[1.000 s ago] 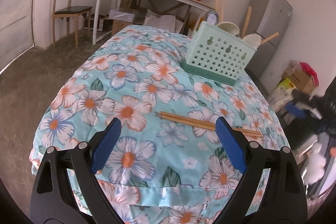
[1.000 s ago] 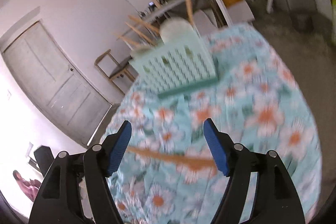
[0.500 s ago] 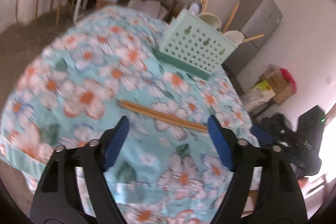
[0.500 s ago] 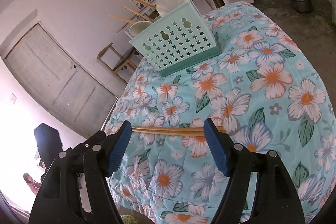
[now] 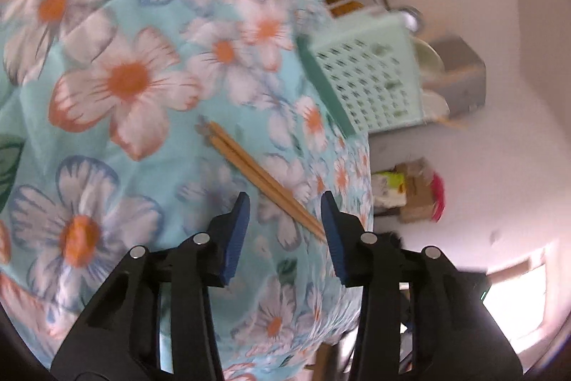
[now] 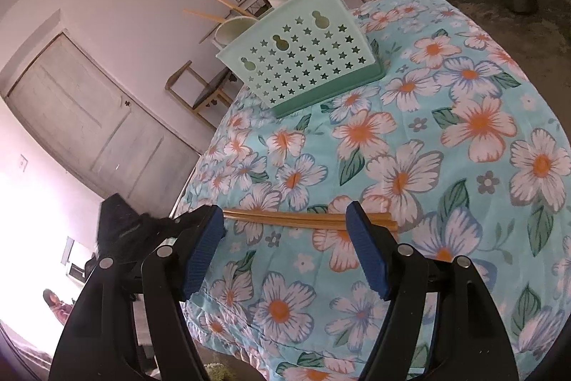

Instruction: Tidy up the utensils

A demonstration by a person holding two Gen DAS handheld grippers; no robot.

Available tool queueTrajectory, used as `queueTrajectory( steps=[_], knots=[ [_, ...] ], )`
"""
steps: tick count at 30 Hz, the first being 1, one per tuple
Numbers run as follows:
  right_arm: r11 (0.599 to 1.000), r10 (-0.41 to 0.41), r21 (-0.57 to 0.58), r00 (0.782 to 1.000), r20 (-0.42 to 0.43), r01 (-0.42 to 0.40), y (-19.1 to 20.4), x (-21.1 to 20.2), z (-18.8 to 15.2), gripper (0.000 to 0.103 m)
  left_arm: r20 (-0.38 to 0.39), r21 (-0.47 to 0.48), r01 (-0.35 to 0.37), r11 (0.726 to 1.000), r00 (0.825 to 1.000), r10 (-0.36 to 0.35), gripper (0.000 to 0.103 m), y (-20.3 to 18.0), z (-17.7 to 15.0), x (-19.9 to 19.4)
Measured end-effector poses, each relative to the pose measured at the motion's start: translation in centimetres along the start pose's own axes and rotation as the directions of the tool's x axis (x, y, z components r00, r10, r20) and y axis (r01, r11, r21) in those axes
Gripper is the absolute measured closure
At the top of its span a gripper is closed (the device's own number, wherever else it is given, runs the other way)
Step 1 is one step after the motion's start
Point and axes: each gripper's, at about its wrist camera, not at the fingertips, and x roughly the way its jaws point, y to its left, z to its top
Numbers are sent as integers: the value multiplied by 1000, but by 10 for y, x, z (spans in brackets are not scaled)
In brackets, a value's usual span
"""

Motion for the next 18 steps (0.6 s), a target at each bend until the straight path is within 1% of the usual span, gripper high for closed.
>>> queueTrajectory(
  steps=[3,6,7,9,11,13,18],
  knots=[
    [1000,0,-4,1000,-15,0,0,6,0,34,11,-79,20,997,1000,-19,79,14,7,4],
    [1000,0,-2,1000,-24,0,0,9,1,34,33,-102,22,994,999,-19,85,18,14,7],
    [1000,-2,-3,1000,-26,2,0,10,2,34,40,-101,16,995,999,-12,88,18,15,8],
    [1000,-2,-2,1000,-28,2,-1,12,3,34,47,-96,14,995,999,-9,88,17,16,8],
    [1000,-2,-1,1000,-29,2,-1,13,4,34,57,-77,7,997,998,-2,92,16,17,5],
    [1000,-3,-2,1000,-30,3,-1,14,5,34,77,-52,-7,999,997,11,93,13,17,1],
    [1000,-1,-1,999,-32,1,-2,16,7,34,134,1,-23,1000,991,23,101,10,21,-17]
  ],
)
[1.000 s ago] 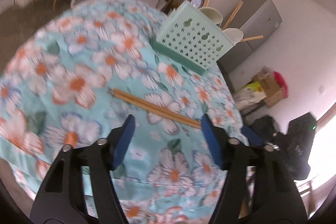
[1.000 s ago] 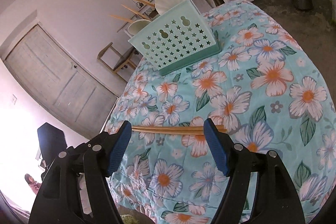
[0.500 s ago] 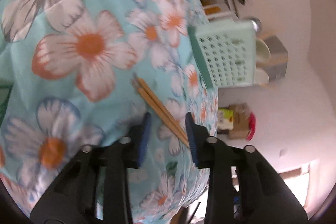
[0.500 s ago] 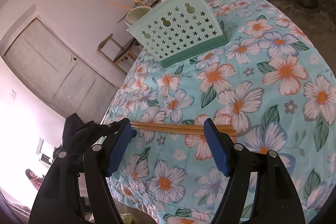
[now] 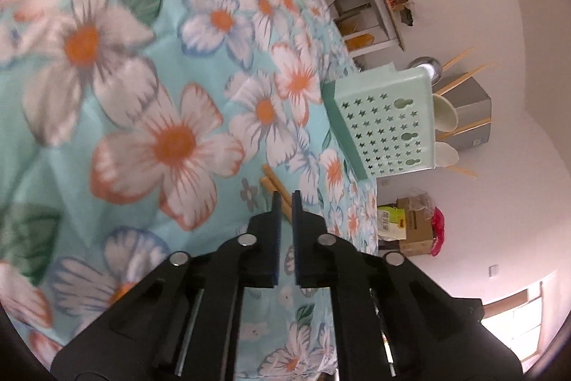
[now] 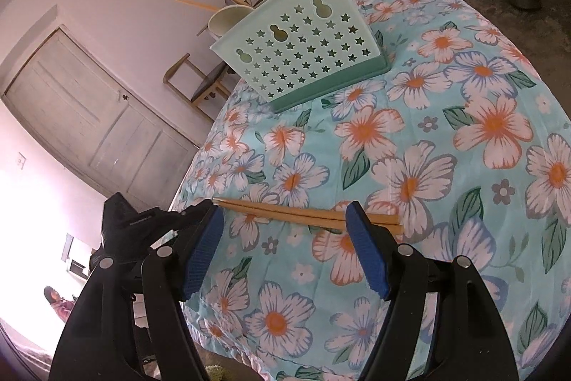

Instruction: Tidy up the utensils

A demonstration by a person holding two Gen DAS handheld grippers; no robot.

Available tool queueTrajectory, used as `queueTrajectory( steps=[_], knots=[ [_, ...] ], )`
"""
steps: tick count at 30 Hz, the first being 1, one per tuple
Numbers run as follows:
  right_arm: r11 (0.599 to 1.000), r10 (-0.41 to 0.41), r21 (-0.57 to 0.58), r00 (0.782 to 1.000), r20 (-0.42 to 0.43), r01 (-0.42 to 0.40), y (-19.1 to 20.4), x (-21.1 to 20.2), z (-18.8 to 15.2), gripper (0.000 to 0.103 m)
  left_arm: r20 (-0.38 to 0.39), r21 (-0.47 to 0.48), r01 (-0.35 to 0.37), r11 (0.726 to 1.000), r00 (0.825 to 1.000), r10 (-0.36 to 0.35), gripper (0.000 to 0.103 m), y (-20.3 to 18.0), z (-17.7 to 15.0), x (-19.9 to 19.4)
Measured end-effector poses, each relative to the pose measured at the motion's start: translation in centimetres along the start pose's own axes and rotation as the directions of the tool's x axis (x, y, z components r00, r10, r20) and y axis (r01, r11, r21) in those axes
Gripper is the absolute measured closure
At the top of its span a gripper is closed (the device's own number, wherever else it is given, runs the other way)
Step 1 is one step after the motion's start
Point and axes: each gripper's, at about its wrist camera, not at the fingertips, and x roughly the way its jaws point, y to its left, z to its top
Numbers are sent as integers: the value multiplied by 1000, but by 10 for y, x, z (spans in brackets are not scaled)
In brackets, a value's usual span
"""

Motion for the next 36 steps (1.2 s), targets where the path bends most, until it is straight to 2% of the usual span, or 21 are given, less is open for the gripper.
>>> queueTrajectory(
  steps=[4,9,10,11,13,18,23,30,36],
  knots=[
    [1000,5,0,1000,-1,-5,-1,-1,0,34,32,61,-12,998,999,10,102,-7,-1,-12],
    [1000,26,-1,1000,-5,-26,2,1,1,34,-5,-10,12,1000,1000,-12,101,1,-2,-12],
    [1000,30,-3,1000,-7,-30,3,1,1,34,-13,-28,13,1000,1000,-13,92,2,-2,-10],
    [999,33,-7,999,-8,-33,5,2,2,34,-27,-46,14,999,1000,-16,77,4,-1,-7],
    [999,40,-13,999,-10,-40,7,1,2,34,-54,-99,22,995,998,-27,74,7,1,1],
    [999,44,-11,999,-8,-44,7,-1,3,34,-60,-183,-8,983,998,-3,78,10,8,19],
    [999,50,-4,999,-8,-50,3,-1,4,34,-32,-231,-28,973,999,21,89,10,11,29],
    [998,55,23,998,-2,-55,-9,-2,5,34,2,-196,-28,980,1000,29,95,7,7,24],
    [998,47,45,999,-3,-47,-15,1,3,34,12,-97,-26,995,1000,27,94,-1,6,6]
  ],
)
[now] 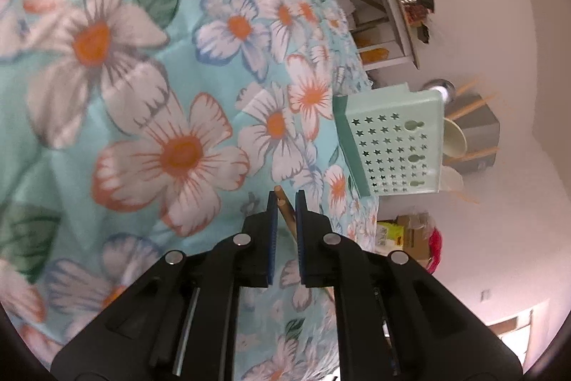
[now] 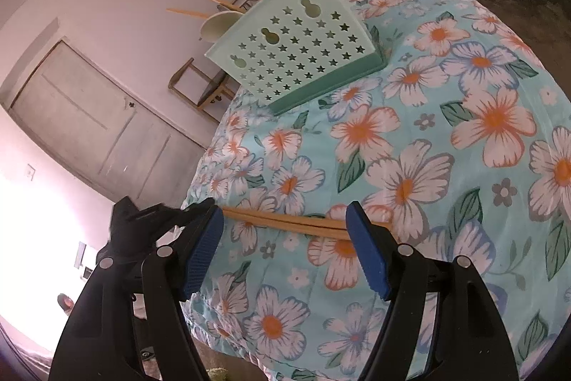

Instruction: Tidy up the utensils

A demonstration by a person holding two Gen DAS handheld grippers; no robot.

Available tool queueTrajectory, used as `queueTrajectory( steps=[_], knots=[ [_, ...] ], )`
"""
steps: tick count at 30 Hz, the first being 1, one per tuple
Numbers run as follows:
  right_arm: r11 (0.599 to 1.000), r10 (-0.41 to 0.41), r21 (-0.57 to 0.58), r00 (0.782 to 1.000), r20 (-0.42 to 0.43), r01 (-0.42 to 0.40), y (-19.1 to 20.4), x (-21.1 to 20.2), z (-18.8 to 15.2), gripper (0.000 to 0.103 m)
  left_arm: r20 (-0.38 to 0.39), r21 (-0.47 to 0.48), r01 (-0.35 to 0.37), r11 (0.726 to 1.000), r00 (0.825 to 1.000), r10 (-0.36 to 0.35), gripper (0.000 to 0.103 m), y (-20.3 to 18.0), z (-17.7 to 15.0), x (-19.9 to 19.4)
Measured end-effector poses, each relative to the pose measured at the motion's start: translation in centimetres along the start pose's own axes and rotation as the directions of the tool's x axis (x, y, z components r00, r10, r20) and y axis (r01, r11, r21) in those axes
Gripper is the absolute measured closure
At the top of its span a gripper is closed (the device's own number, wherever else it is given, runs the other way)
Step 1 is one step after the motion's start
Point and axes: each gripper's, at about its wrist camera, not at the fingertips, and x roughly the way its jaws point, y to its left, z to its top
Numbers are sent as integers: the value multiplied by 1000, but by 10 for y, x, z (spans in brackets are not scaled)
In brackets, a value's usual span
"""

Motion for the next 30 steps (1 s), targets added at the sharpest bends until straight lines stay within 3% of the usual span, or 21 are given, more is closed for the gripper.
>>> queueTrajectory(
  steps=[8,13,19,27,30],
  knots=[
    [998,-49,-51,999,-8,48,11,8,5,34,48,85,-6,996,999,2,94,10,14,-28],
    [995,-72,-78,996,-44,68,20,23,8,34,133,118,65,991,988,-81,94,11,27,-43],
    [991,-90,-106,994,-69,82,28,37,10,34,189,178,22,984,980,-56,94,10,38,-42],
    [988,-103,-124,991,-86,92,32,50,14,34,103,136,40,990,993,-54,94,25,35,-34],
    [989,-95,-120,991,-93,84,31,53,15,34,65,141,68,988,995,-77,87,22,28,-38]
  ],
)
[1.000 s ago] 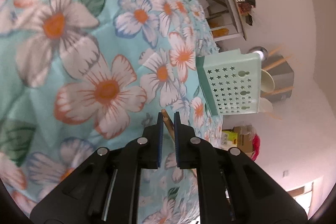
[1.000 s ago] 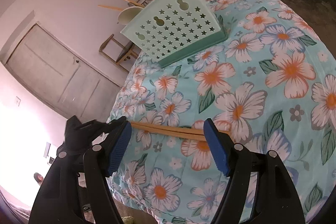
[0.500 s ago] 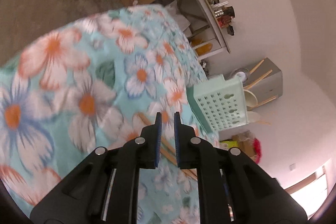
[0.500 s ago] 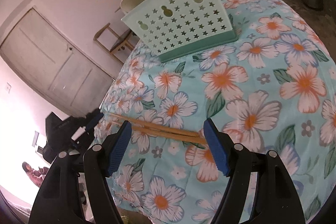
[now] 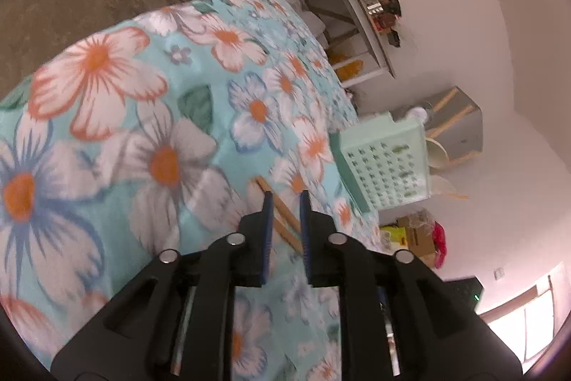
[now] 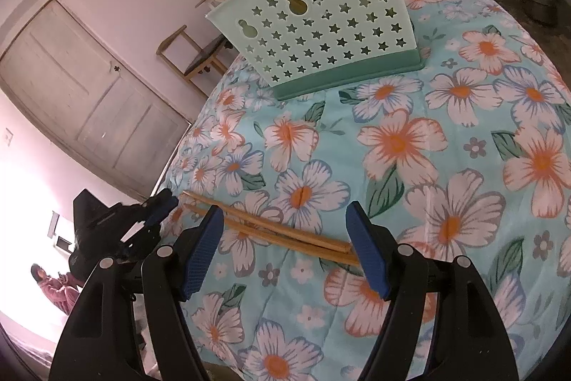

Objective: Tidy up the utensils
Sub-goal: 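Grasp the other chopstick with the right gripper while the left lifts its chopstick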

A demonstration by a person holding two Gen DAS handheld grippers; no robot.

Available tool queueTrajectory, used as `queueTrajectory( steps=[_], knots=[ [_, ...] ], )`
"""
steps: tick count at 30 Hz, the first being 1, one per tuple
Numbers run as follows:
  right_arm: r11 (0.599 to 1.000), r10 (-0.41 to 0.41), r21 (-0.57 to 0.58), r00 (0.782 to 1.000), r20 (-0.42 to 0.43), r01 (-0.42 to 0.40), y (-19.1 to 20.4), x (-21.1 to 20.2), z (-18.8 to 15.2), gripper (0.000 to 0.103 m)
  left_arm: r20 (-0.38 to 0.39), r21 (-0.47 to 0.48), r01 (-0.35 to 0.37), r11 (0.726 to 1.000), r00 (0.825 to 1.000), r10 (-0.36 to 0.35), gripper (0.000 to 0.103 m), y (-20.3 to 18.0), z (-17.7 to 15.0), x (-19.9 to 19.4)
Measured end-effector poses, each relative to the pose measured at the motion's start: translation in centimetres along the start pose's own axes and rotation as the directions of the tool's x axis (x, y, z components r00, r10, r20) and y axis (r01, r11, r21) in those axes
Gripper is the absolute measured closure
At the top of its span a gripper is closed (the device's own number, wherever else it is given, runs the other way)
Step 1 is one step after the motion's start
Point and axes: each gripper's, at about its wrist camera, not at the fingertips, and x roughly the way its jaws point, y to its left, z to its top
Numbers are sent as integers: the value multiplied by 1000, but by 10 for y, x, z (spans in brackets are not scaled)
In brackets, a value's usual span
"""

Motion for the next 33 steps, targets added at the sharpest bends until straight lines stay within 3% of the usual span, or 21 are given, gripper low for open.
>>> queueTrajectory(
  steps=[6,11,13,17,22,27,33],
  knots=[
    [1000,22,15,1000,-7,-22,-5,5,1,34,-148,-110,24,994,988,-40,80,4,-22,19],
    [999,39,29,999,-10,-39,-8,8,-1,34,-155,-206,26,978,986,-59,79,4,-21,37],
    [998,44,36,999,-6,-44,-11,6,-2,34,-167,-219,-1,976,985,-36,81,0,-20,45],
    [997,56,52,998,8,-56,-16,3,-3,34,-169,-199,-50,979,985,16,92,-2,-23,52],
    [997,59,58,998,21,-60,-20,-5,-6,34,-139,-155,-51,987,990,30,91,-5,-25,48],
    [997,54,50,998,42,-56,-19,-16,-4,34,-111,-50,-33,998,994,27,92,-14,-31,33],
    [998,58,-42,998,38,-57,4,-15,10,34,-42,44,-30,999,999,32,91,-11,-30,-4]
  ],
)
